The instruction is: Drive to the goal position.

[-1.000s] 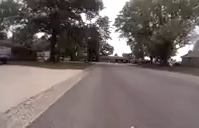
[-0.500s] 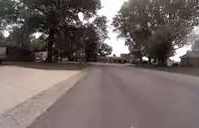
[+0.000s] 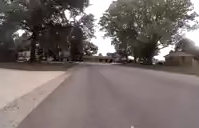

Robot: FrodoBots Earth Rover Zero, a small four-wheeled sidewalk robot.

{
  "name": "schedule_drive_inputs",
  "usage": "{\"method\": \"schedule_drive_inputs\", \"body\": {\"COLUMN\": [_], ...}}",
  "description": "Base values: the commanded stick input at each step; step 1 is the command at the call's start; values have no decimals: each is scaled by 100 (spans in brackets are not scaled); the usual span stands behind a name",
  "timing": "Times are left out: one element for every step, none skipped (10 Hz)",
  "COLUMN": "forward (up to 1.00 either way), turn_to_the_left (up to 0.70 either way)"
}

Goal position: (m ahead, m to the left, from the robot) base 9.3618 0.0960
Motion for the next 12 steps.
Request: {"method": "schedule_drive_inputs", "body": {"forward": [70,70,70,70,70,70,70,70,70,70,70,70], "turn_to_the_left": [0,0,0,0,0,0,0,0,0,0,0,0]}}
